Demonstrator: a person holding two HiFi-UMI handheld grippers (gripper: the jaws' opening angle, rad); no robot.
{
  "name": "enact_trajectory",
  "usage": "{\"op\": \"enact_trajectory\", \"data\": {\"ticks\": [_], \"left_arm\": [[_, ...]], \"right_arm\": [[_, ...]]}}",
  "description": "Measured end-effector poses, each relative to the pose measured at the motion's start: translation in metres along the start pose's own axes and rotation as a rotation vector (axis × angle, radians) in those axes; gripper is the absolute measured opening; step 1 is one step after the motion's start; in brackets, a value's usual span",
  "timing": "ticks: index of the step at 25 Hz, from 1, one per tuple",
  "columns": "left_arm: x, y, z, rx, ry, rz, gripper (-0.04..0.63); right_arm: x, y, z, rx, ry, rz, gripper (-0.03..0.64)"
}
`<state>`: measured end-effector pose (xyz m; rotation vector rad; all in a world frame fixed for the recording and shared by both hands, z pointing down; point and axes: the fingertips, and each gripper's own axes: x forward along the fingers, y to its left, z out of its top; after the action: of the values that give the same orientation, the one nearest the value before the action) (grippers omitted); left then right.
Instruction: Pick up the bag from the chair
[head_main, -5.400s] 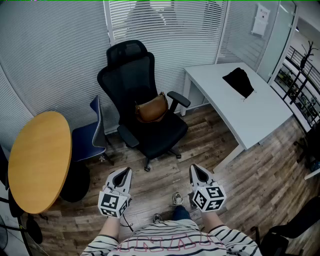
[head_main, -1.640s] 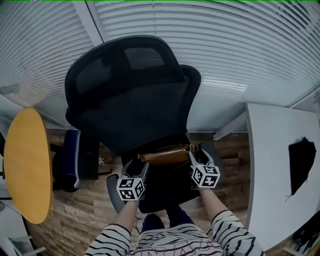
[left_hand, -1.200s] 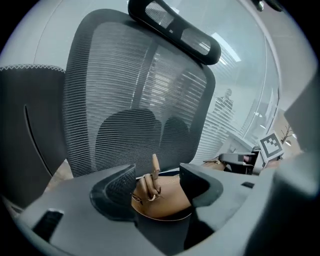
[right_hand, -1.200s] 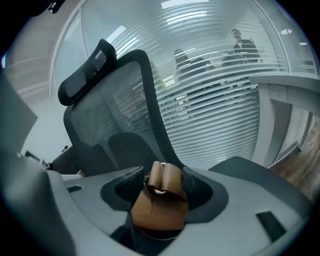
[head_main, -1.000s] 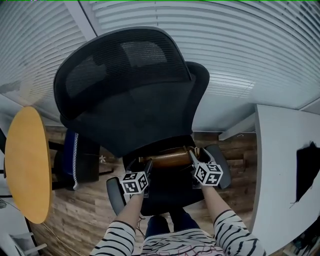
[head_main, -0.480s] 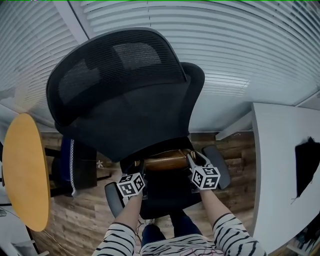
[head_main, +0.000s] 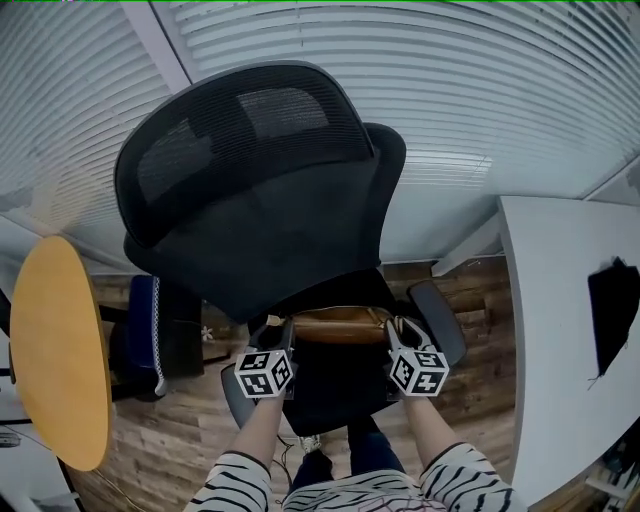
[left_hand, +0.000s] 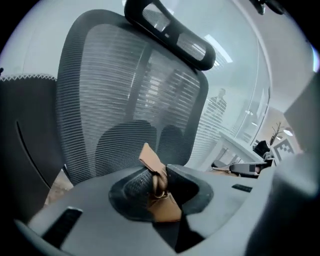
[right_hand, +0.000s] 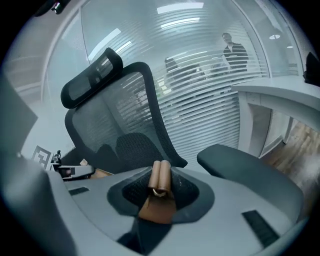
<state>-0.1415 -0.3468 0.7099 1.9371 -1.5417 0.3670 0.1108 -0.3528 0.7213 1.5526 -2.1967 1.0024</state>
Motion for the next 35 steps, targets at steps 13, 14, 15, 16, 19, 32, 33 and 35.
{"op": "enact_trajectory", "data": {"ticks": [13,14,15,16,19,32,33,35], "left_arm": [[-0.108,-0.042,0.055,0.104,-0.177,-0.100,0.095],[-0.116,-0.045,0.059,0.116,-0.188,-0.109,0.095],[-0.125,-0.049,0.062,0.129,-0.200,-0.118,0.094],[-0.133,-0.053,0.066,0.141,-0.210,-0.126,0.094],[-0.159,-0.064,0.075,0.169,-0.238,-0.148,0.094],[-0.258,-0.107,0.107,0.280,-0.370,-0.249,0.063],[-0.266,-0.110,0.107,0.279,-0.378,-0.255,0.063],[-0.280,-0.114,0.107,0.281,-0.392,-0.267,0.061]], "right_arm": [[-0.119,0.057,0.037,-0.036,-0.142,-0.042,0.120],[-0.128,0.061,0.039,-0.037,-0.154,-0.045,0.120],[-0.137,0.065,0.041,-0.037,-0.165,-0.048,0.120],[-0.147,0.069,0.042,-0.037,-0.174,-0.052,0.120],[-0.174,0.081,0.046,-0.036,-0.201,-0.065,0.120],[-0.284,0.129,0.061,-0.077,-0.372,-0.117,0.118],[-0.292,0.133,0.060,-0.082,-0.382,-0.121,0.118],[-0.306,0.138,0.060,-0.085,-0.400,-0.132,0.117]]}}
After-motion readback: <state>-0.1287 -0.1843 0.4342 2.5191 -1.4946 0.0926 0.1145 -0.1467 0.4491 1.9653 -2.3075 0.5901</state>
